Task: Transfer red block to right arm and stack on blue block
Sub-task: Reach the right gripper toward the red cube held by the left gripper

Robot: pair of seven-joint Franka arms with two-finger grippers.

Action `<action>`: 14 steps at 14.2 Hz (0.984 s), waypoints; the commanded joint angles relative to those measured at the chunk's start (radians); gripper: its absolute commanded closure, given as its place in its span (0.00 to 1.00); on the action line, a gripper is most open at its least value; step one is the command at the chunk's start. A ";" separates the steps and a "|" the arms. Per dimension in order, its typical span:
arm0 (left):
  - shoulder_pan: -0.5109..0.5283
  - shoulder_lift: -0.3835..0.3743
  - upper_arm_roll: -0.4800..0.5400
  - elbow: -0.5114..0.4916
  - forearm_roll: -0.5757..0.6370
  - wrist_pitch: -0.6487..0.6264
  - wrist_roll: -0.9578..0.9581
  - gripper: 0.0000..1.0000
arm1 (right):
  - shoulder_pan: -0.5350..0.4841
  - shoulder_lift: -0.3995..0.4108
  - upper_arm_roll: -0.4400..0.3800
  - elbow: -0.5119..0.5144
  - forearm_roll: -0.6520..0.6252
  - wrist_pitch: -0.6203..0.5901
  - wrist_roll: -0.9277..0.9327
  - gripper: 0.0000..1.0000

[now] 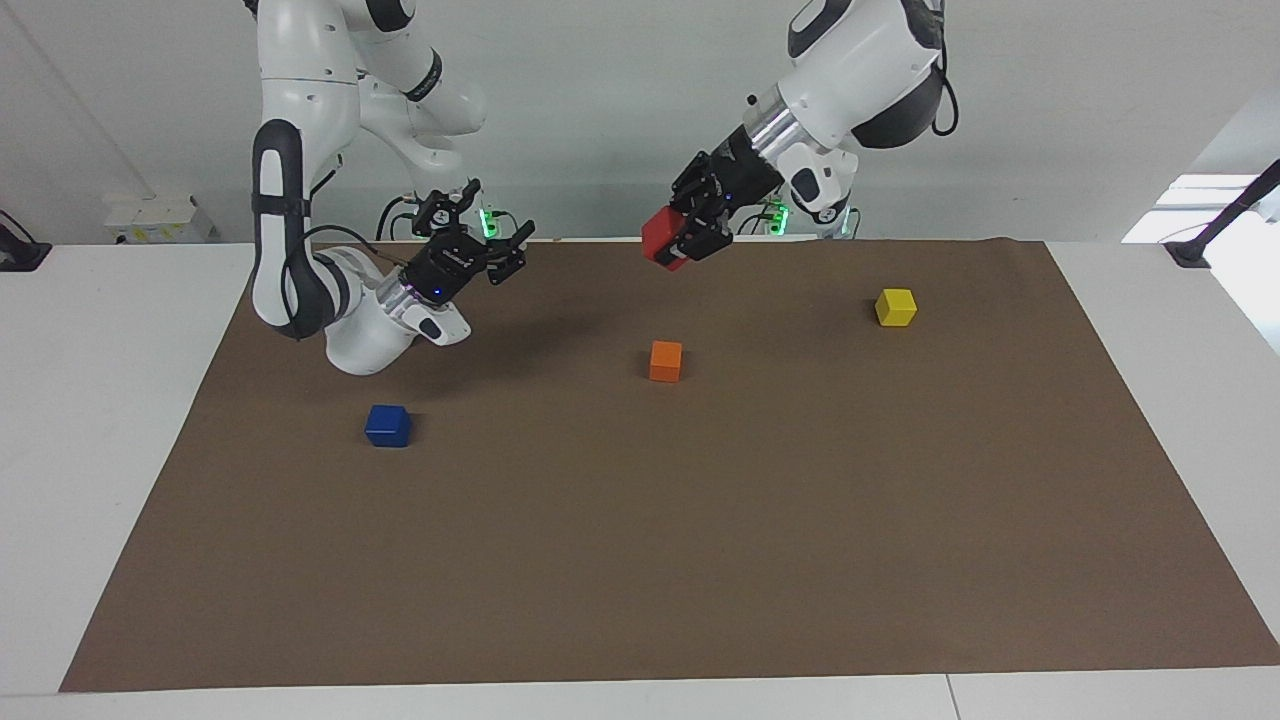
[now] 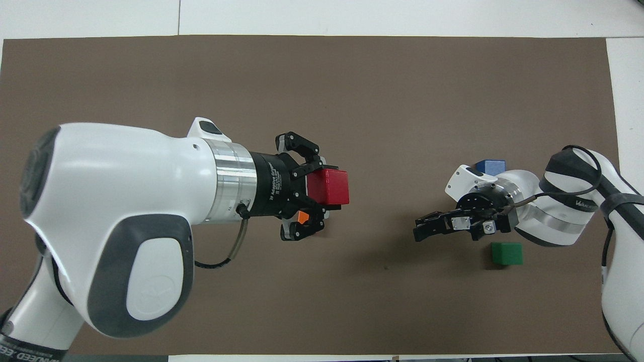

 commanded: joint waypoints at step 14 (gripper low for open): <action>-0.058 -0.088 0.015 -0.130 -0.050 0.105 -0.067 1.00 | 0.191 0.237 0.052 0.153 0.228 0.029 -0.088 0.00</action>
